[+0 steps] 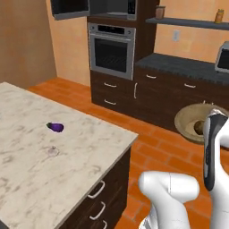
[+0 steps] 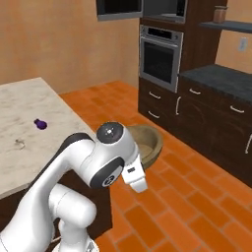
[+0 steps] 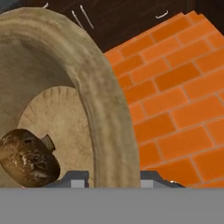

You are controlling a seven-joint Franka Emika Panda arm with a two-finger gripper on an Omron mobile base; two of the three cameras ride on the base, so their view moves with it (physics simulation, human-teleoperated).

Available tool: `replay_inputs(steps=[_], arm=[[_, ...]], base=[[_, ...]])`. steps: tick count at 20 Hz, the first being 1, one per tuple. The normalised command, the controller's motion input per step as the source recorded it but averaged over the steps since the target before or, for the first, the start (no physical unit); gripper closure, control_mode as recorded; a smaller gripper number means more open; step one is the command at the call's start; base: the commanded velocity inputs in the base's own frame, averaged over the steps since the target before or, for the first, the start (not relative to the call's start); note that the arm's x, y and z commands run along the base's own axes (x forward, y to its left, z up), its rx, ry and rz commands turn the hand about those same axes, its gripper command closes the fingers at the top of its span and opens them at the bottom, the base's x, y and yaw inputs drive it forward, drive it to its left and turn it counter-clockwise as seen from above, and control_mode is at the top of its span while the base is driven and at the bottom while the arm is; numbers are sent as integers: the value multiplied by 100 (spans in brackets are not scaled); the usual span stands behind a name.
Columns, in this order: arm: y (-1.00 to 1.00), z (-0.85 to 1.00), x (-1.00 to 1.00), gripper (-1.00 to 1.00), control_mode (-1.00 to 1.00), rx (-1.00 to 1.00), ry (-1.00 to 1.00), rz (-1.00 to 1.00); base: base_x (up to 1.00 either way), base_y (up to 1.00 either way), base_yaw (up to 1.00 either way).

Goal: Pick the mushroom from the sink and place it in the bowl. Then pick the bowl and place it in the microwave. Then close the microwave door and press the start button.

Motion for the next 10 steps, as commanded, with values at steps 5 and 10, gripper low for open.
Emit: replay_inputs(steps=[5,10], arm=[[0,0,0,100,100,0,0,0],[0,0,0,100,100,0,0,0]], base=[[36,-98,3],[100,-69,16]])
